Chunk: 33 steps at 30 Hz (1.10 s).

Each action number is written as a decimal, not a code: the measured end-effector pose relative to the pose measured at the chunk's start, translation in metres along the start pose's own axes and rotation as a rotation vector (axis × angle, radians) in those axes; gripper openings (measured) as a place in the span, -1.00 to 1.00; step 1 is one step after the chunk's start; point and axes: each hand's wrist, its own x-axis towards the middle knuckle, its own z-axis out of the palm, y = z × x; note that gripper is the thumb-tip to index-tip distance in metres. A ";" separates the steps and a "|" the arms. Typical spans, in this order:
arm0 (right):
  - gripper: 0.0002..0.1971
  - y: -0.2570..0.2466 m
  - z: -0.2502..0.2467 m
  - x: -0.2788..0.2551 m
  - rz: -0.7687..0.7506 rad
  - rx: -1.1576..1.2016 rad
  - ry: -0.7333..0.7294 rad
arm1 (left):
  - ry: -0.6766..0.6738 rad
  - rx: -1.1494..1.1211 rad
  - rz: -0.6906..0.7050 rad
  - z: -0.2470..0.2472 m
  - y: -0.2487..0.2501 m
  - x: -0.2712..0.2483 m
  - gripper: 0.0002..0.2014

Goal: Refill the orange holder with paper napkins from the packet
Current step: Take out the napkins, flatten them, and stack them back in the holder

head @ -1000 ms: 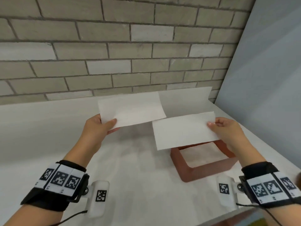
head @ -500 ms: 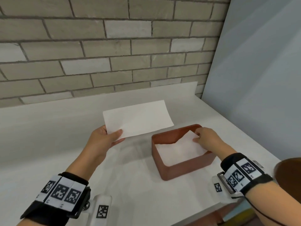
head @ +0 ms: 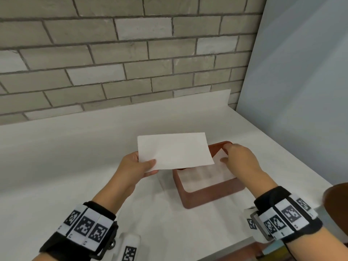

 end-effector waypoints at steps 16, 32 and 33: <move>-0.63 0.039 0.018 -0.005 0.252 0.676 0.040 | -0.089 0.094 -0.220 0.103 -0.013 0.002 -0.64; -0.64 0.044 0.025 -0.005 0.201 0.696 0.063 | -0.031 0.454 -0.260 0.123 -0.011 -0.014 -0.41; -0.64 0.044 0.026 -0.006 0.203 0.696 0.063 | -0.035 0.463 -0.255 0.124 -0.010 -0.016 -0.40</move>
